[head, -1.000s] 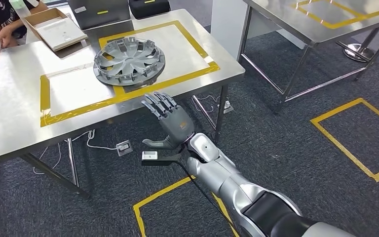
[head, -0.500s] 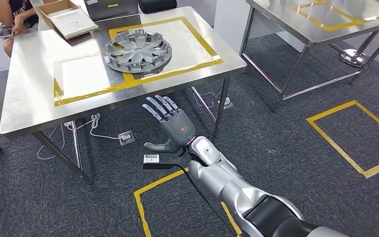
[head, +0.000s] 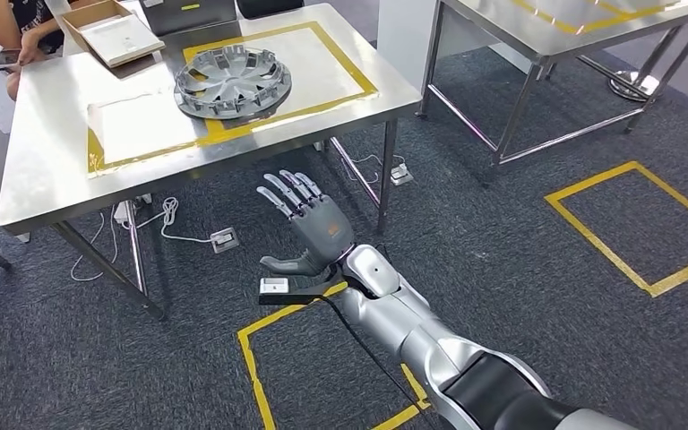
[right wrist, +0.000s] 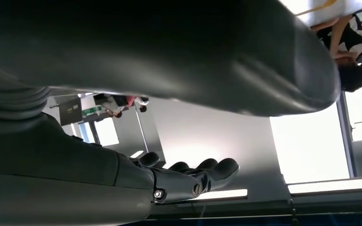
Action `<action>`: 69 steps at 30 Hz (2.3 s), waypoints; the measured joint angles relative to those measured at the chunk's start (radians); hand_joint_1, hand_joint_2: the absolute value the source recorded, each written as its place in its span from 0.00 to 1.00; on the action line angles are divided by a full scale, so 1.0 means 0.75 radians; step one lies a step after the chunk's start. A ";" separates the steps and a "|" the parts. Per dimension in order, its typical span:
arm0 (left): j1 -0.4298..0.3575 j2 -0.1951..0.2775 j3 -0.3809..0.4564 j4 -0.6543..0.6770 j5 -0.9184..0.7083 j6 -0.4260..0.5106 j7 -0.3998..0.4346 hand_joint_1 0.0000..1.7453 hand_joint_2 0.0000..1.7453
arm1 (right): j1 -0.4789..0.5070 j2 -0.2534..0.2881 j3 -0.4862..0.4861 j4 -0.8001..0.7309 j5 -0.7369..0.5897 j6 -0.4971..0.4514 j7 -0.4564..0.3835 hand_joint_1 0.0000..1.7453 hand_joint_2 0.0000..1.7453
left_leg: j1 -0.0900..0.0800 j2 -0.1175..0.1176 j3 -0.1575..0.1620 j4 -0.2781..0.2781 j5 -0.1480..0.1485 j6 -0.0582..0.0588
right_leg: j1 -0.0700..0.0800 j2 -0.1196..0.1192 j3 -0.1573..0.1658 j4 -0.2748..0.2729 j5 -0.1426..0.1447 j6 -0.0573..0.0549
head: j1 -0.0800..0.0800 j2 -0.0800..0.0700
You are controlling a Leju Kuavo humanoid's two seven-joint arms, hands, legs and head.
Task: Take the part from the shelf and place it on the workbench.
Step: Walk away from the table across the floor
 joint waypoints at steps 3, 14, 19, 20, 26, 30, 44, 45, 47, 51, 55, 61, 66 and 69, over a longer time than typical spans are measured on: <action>-0.001 0.000 0.001 0.000 -0.001 -0.003 0.003 0.00 0.00 | 0.001 -0.001 0.000 0.005 -0.006 0.017 -0.001 0.00 0.00 | 0.004 0.000 -0.012 0.200 -0.080 -0.011 | 0.001 -0.001 -0.060 0.005 0.050 0.001 | -0.003 0.000; -0.008 -0.001 0.008 0.002 0.002 -0.029 0.032 0.00 0.00 | -0.024 0.001 0.000 0.042 -0.006 0.053 -0.016 0.00 0.00 | -0.003 0.003 0.239 -0.188 0.025 0.071 | -0.005 0.004 -0.194 0.068 0.080 0.074 | -0.012 0.000; -0.005 -0.003 0.007 0.002 -0.057 -0.004 0.059 0.00 0.50 | -0.042 0.001 0.000 0.077 -0.005 0.051 -0.014 0.00 0.00 | -0.004 0.007 0.130 -0.181 0.109 0.077 | -0.007 0.005 -0.242 0.411 -0.058 0.087 | -0.010 0.000; -0.004 -0.003 0.005 0.002 -0.076 0.007 0.074 0.00 0.75 | -0.045 0.001 0.000 0.083 -0.005 0.050 -0.014 0.00 0.00 | -0.004 0.007 0.109 -0.177 0.123 0.074 | -0.006 0.005 -0.201 0.385 -0.020 0.084 | -0.009 0.000; -0.005 -0.007 -0.012 0.001 -0.118 0.081 0.119 0.00 1.00 | -0.079 0.012 0.001 0.103 -0.005 0.045 -0.011 0.00 0.00 | -0.004 0.008 0.057 -0.158 0.180 0.030 | 0.011 0.003 0.054 0.023 -0.078 0.034 | -0.008 0.000; -0.001 -0.009 -0.015 0.002 -0.098 0.135 0.119 0.00 1.00 | -0.082 0.015 0.003 0.127 -0.002 0.045 -0.005 0.00 0.00 | 0.004 0.006 -0.001 -0.025 0.067 -0.001 | 0.002 -0.005 0.028 0.013 -0.036 0.001 | -0.015 0.000; 0.001 -0.023 -0.014 0.005 -0.097 0.180 0.101 0.00 1.00 | -0.081 0.020 0.015 0.142 0.006 0.049 0.006 0.00 0.00 | -0.001 -0.001 0.189 -0.158 0.051 0.029 | 0.005 -0.007 -0.040 0.014 0.026 0.005 | -0.025 0.000; 0.001 -0.025 -0.014 0.005 -0.098 0.180 0.100 0.00 1.00 | -0.082 0.020 0.015 0.142 0.007 0.048 0.008 0.00 0.00 | -0.002 -0.001 0.188 -0.157 0.052 0.033 | 0.005 -0.007 -0.039 0.011 0.031 0.001 | -0.024 0.000; 0.001 -0.027 -0.014 0.005 -0.099 0.179 0.098 0.00 1.00 | -0.082 0.020 0.015 0.142 0.007 0.048 0.008 0.00 0.00 | -0.004 -0.001 0.184 -0.156 0.055 0.042 | 0.004 -0.007 -0.039 0.004 0.039 0.013 | -0.024 0.000; 0.002 -0.029 -0.014 0.005 -0.100 0.176 0.095 0.00 1.00 | -0.081 0.020 0.016 0.142 0.007 0.049 0.009 0.00 0.00 | -0.006 0.000 0.174 -0.152 0.061 0.051 | 0.002 -0.006 -0.042 -0.003 0.055 0.044 | -0.025 0.000; 0.002 -0.029 -0.013 0.005 -0.106 0.168 0.093 0.00 1.00 | -0.081 0.020 0.017 0.143 0.005 0.055 0.010 0.00 0.00 | -0.007 0.000 0.169 -0.150 0.065 0.055 | 0.001 -0.007 -0.047 -0.004 0.060 0.057 | -0.025 0.000; 0.002 -0.029 -0.014 0.005 -0.114 0.148 0.090 0.00 1.00 | -0.080 0.020 0.017 0.150 -0.002 0.056 0.010 0.00 0.00 | -0.006 0.001 0.166 -0.151 0.069 0.050 | 0.001 -0.006 -0.053 -0.002 0.062 0.060 | -0.025 0.000; 0.002 -0.029 -0.014 0.005 -0.094 0.125 0.068 0.00 1.00 | -0.075 0.020 0.017 0.151 -0.007 0.054 0.008 0.00 0.00 | -0.006 0.000 0.166 -0.153 0.071 0.047 | 0.002 -0.007 -0.056 -0.001 0.062 0.060 | -0.025 0.000; 0.002 -0.030 -0.014 0.005 -0.091 0.127 0.058 0.00 1.00 | -0.072 0.020 0.017 0.151 -0.008 0.054 0.008 0.00 0.00 | -0.006 0.001 0.166 -0.154 0.072 0.045 | 0.002 -0.006 -0.057 0.001 0.062 0.060 | -0.025 0.000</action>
